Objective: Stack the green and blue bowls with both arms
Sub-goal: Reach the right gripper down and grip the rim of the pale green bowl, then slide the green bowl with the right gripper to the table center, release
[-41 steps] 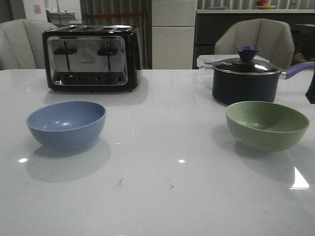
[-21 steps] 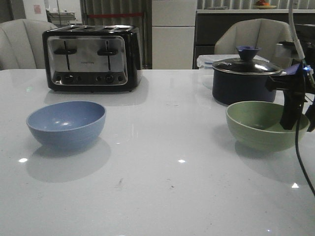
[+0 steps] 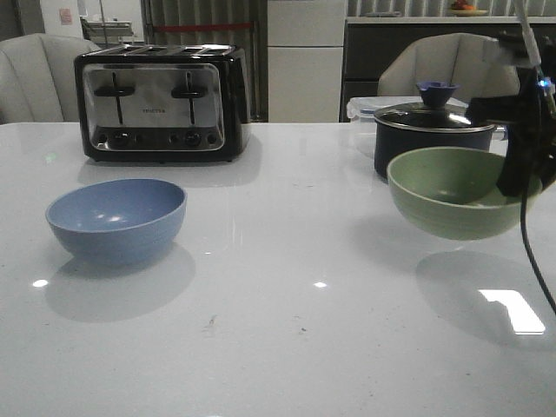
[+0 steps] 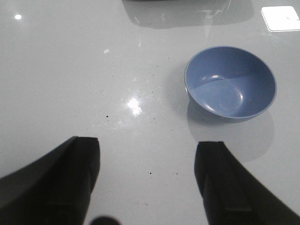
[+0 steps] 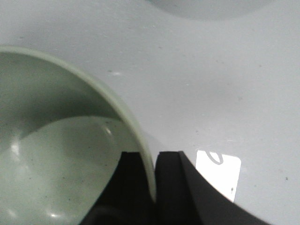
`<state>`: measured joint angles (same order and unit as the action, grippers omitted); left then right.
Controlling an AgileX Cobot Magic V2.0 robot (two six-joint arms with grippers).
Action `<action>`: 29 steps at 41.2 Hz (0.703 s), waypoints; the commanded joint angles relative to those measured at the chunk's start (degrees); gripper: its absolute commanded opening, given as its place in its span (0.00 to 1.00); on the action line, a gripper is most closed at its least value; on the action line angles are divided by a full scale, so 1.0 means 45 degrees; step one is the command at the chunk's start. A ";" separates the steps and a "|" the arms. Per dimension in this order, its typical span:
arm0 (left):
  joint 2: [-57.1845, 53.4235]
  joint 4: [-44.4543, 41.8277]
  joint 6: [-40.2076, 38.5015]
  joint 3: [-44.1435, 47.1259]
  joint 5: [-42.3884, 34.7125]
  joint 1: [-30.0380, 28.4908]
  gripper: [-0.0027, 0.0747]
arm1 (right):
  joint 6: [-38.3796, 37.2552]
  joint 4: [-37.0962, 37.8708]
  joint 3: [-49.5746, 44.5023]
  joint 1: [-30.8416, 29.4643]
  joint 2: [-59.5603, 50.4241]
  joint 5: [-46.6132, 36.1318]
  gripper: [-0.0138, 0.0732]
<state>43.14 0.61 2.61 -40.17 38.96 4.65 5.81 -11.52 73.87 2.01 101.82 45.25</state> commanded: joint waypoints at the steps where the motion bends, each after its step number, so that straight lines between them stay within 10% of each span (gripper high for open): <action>1: 0.0035 0.0025 -0.0021 -0.0352 -0.0823 0.0086 0.68 | 0.0519 -0.0439 0.0422 0.0790 -0.1121 -0.0137 0.29; 16: 0.0035 0.0025 -0.0021 -0.0352 -0.0823 0.0086 0.68 | 0.0588 -0.0766 0.0422 0.4509 -0.0246 -0.0313 0.29; 29: 0.0035 0.0025 -0.0021 -0.0352 -0.0823 0.0086 0.68 | 0.0588 -0.1166 0.0422 0.5220 0.0927 -0.1177 0.33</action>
<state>43.14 0.61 2.61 -40.17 38.96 4.65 7.53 -15.61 73.91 25.47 108.25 42.83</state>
